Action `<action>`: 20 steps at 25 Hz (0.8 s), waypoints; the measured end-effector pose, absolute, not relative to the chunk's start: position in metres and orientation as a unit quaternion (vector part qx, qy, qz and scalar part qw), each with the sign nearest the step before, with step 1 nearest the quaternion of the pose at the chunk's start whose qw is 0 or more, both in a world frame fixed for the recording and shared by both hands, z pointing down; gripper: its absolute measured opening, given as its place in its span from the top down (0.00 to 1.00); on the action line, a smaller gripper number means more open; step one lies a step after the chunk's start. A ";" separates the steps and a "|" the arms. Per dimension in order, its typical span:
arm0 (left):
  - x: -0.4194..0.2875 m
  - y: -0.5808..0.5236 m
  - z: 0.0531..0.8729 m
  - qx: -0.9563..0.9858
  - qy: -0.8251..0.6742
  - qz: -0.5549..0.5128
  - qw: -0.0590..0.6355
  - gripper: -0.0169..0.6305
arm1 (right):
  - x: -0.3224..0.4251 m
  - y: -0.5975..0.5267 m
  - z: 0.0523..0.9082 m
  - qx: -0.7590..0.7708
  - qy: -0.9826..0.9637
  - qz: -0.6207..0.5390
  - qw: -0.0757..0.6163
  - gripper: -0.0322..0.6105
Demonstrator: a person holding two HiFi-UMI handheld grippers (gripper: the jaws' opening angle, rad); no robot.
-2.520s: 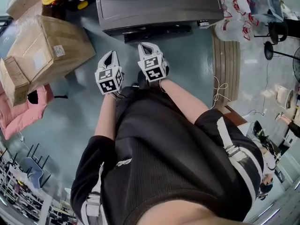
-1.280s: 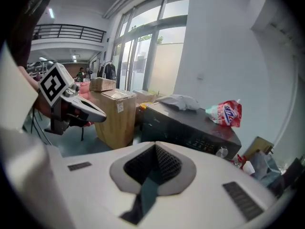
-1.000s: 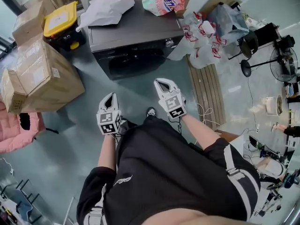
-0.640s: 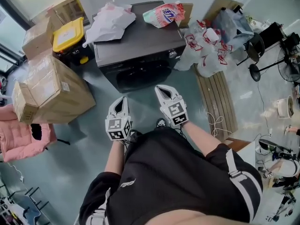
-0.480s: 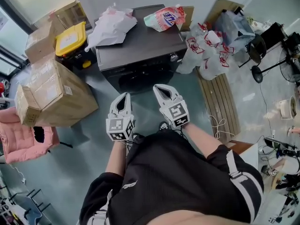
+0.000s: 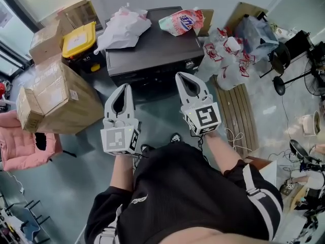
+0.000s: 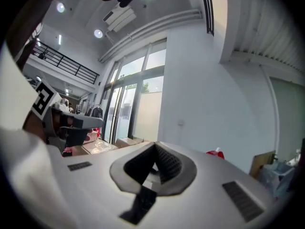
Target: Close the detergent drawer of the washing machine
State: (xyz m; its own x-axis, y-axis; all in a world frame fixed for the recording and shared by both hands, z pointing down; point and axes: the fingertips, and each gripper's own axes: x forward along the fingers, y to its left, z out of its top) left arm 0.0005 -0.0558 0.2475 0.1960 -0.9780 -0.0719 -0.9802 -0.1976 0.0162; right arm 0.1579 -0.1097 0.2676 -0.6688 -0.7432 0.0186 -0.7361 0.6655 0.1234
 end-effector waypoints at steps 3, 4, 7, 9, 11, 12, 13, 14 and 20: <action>-0.007 -0.048 0.230 -0.758 0.650 0.043 0.032 0.96 | 0.166 -0.108 0.247 0.408 -0.911 -0.061 0.015 0.94; -0.008 -0.048 0.229 -0.751 0.658 0.042 0.035 0.96 | 0.167 -0.108 0.244 0.409 -0.910 -0.066 0.013 0.94; -0.007 -0.046 0.232 -0.745 0.666 0.035 0.037 0.96 | 0.164 -0.104 0.245 0.407 -0.910 -0.075 0.014 0.94; -0.006 -0.045 0.235 -0.747 0.664 0.029 0.037 0.96 | 0.161 -0.101 0.248 0.405 -0.911 -0.072 0.016 0.94; -0.007 -0.044 0.236 -0.744 0.667 0.023 0.039 0.96 | 0.160 -0.099 0.249 0.404 -0.912 -0.070 0.014 0.94; -0.008 -0.044 0.236 -0.743 0.668 0.022 0.040 0.96 | 0.160 -0.098 0.249 0.403 -0.912 -0.073 0.014 0.94; -0.009 -0.044 0.236 -0.742 0.669 0.022 0.040 0.96 | 0.159 -0.097 0.248 0.402 -0.912 -0.076 0.014 0.94; -0.009 -0.043 0.237 -0.742 0.668 0.023 0.040 0.96 | 0.159 -0.097 0.248 0.402 -0.912 -0.079 0.015 0.94; -0.001 -0.041 0.244 -0.748 0.662 0.023 0.036 0.96 | 0.158 -0.093 0.251 0.401 -0.913 -0.078 0.017 0.94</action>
State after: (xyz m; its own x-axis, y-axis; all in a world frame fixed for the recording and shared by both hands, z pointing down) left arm -0.0012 -0.0411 0.2440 0.1222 -0.9892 -0.0811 -0.9924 -0.1207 -0.0230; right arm 0.1583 -0.0930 0.2507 -0.6785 -0.7339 -0.0322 -0.7287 0.6670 0.1553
